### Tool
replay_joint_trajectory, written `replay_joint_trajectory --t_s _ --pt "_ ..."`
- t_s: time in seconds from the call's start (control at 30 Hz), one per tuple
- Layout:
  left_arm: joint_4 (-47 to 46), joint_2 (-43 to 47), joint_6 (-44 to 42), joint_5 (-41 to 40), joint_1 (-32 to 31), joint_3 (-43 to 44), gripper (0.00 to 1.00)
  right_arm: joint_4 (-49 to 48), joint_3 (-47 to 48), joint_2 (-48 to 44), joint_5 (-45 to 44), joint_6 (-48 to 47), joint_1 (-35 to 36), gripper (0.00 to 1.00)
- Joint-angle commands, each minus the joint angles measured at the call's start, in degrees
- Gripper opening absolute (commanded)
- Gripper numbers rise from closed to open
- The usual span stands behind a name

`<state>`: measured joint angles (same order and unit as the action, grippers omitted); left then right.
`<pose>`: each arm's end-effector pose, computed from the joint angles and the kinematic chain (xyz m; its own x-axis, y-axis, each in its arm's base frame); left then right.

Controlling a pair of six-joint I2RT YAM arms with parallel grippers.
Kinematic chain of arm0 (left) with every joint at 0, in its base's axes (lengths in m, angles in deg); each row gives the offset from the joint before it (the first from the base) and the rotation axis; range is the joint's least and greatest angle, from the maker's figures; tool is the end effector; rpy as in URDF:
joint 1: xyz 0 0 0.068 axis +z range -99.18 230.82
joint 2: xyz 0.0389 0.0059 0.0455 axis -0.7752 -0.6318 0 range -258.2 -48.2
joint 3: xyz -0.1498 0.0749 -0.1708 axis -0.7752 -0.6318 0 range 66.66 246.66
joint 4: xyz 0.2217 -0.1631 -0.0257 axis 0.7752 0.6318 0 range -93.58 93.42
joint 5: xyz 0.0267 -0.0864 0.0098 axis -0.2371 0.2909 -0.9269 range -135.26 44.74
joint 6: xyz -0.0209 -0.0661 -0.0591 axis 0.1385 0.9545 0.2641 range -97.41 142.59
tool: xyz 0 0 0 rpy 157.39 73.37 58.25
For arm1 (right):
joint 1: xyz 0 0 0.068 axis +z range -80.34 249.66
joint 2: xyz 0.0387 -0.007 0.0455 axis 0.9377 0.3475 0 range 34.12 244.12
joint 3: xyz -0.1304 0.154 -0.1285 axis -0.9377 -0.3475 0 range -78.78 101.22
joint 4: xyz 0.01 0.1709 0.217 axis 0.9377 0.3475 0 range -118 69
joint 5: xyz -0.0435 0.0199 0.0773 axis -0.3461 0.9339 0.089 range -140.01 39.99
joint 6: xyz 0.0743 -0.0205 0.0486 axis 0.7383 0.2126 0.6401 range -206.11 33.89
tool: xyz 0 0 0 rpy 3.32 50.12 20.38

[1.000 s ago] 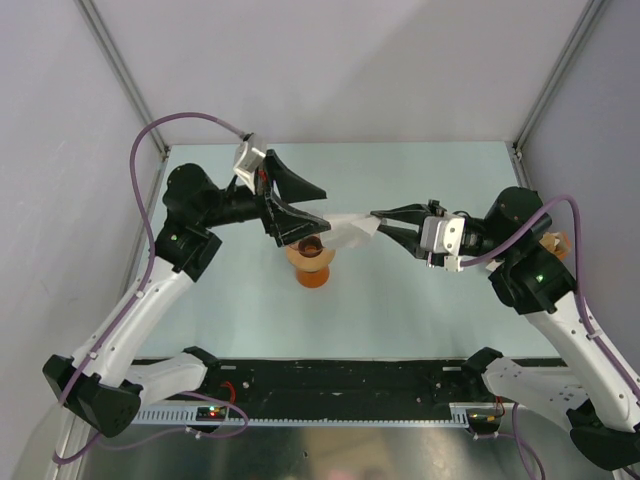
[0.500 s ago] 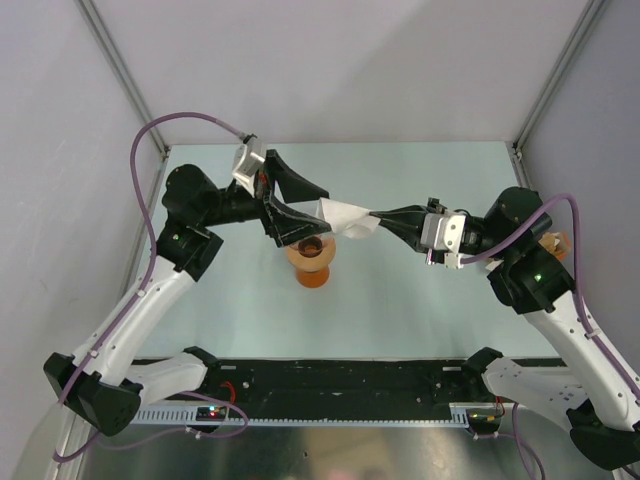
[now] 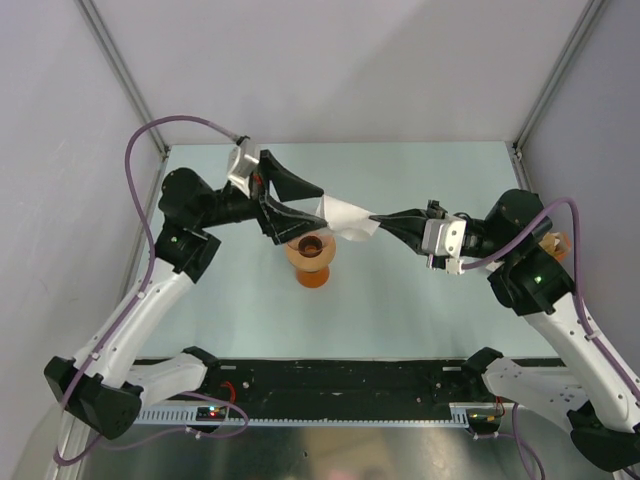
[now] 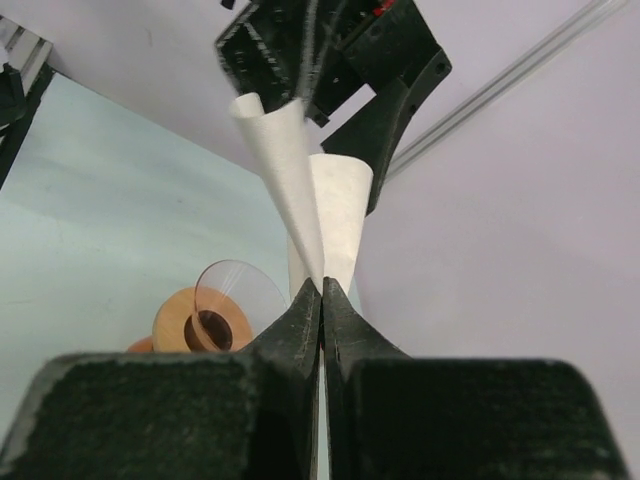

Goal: Place the coffee filter in the dripper
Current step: Place the coffee filter in the coffee dripper.

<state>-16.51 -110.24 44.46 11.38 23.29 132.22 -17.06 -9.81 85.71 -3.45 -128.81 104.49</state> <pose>0.2198 -0.1914 0.4255 -0.1262 -0.1651 -0.9782 0.9887 0.0601 -0.1376 0.1615 0.1846 0.4428 0.7355 -0.0563 -0.6751 -0.6615 0.1555 -0.7336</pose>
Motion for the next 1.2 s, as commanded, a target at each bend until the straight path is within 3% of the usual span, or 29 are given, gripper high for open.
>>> replay_joint_trajectory --t_s 0.0,0.3,0.5,1.03,1.17 --pt "-7.4 1.3 6.5 -1.4 3.5 -0.7 0.74 -0.3 -1.3 -2.0 2.1 -3.7 0.1 0.00" --pt "-9.1 0.1 11.2 -0.5 4.7 -0.4 0.61 -3.6 -3.5 -2.5 0.6 -5.7 0.5 0.00" --pt "-9.1 -1.0 12.1 -0.2 3.9 -0.2 0.59 -5.0 -3.6 -2.5 0.0 -6.1 1.0 0.00" --pt "-9.1 -2.2 8.9 1.1 1.0 -0.9 0.60 -6.0 -3.6 -2.4 0.6 -5.2 1.2 0.00" --pt "-8.6 -2.2 5.9 1.0 0.2 -0.8 0.67 -5.6 -3.6 -2.3 1.6 -5.2 1.2 0.00"
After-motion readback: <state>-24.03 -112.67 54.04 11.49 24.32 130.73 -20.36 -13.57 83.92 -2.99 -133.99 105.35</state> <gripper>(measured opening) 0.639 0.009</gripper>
